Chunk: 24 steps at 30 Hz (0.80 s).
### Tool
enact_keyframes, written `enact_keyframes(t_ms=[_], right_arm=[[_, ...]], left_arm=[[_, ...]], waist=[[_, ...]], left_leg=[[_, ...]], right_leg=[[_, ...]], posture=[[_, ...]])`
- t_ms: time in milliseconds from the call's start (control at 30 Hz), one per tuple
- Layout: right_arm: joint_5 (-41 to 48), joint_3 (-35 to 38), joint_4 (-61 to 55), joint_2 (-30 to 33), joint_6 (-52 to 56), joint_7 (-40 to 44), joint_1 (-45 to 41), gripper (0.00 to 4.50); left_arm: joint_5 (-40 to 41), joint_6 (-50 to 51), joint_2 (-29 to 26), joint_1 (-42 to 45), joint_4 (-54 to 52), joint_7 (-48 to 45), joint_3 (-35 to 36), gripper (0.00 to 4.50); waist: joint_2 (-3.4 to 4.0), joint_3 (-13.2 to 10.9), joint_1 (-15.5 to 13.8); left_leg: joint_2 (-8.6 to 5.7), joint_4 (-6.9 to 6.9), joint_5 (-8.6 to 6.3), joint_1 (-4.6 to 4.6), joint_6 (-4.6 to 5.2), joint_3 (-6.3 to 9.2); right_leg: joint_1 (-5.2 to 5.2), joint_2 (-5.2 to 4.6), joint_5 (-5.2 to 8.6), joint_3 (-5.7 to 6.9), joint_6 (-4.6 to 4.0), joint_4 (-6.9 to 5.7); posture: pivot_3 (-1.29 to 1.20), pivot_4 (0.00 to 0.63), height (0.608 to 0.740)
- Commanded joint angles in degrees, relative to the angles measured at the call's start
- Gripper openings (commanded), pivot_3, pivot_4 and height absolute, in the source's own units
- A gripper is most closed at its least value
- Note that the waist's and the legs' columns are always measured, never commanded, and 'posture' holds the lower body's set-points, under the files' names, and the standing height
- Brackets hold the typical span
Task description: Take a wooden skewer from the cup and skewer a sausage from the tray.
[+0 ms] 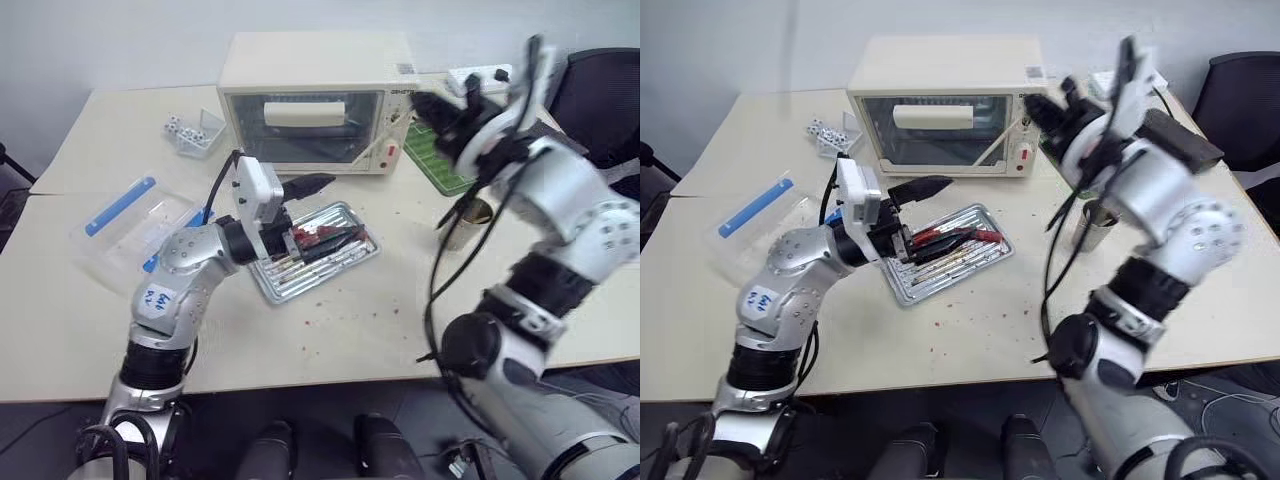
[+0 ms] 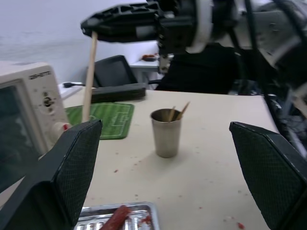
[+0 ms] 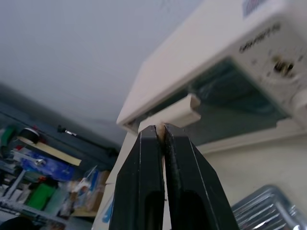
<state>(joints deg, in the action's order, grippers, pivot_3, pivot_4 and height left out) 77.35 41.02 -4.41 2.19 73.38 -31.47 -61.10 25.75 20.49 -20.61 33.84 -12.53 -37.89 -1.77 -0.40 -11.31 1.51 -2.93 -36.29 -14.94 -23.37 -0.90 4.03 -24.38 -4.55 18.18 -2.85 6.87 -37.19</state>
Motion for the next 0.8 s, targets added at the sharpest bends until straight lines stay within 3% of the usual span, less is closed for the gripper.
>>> enact_keyframes(t_ms=[33, 267, 600, 767, 800], right_arm=[[9.2, -2.9, -3.1, -1.1, -5.1, -6.7, 1.5, 0.08], [19.8, -11.1, -4.2, 0.6, -14.0, -13.3, 5.4, 0.08], [30.3, -18.4, -4.3, 7.7, -23.8, -15.4, 7.4, 0.08], [34.2, -21.2, -4.4, 11.5, -26.1, -14.1, 8.6, 0.05], [34.6, -21.8, -4.3, 12.3, -26.3, -13.7, 8.9, 0.05]], left_arm=[[-3.7, -5.0, 1.7, 2.2, 0.8, 4.8, 2.2, 4.50], [-5.6, -7.8, 3.4, 2.1, 2.7, 6.6, 2.3, 4.50], [-5.8, -9.9, 5.6, 1.9, 4.9, 5.5, 1.6, 4.50], [-4.6, -9.9, 5.5, 1.8, 4.9, 4.3, 2.2, 3.53], [-4.5, -10.0, 5.4, 1.7, 4.9, 4.0, 2.2, 3.16]], waist=[[0.00, 0.0, 0.0], [0.00, 0.0, 0.4], [0.00, 0.0, 0.3], [-0.01, 0.0, 0.3], [0.00, 0.0, 0.3]], left_leg=[[-0.04, 0.00, 0.03, -0.06, 0.02, -0.02], [-0.15, -0.09, 0.06, 0.00, 0.14, -0.09], [-0.15, -0.08, 0.04, 0.04, 0.28, -0.09], [-0.15, -0.08, 0.03, 0.03, 0.30, -0.09], [-0.15, -0.07, 0.03, 0.03, 0.30, -0.10]], right_leg=[[-0.07, 0.00, 0.00, -0.02, 0.00, -0.05], [-0.10, 0.07, 0.00, -0.11, 0.00, -0.28], [-0.10, 0.10, 0.00, -0.11, 0.00, -0.27], [-0.10, 0.09, 0.00, -0.12, 0.00, -0.24], [-0.10, 0.09, 0.00, -0.13, 0.00, -0.24]], posture=[[0.00, 0.150, 0.740], [0.00, 0.150, 0.740], [0.00, 0.150, 0.740], [0.00, 0.150, 0.740], [0.00, 0.150, 0.740]])
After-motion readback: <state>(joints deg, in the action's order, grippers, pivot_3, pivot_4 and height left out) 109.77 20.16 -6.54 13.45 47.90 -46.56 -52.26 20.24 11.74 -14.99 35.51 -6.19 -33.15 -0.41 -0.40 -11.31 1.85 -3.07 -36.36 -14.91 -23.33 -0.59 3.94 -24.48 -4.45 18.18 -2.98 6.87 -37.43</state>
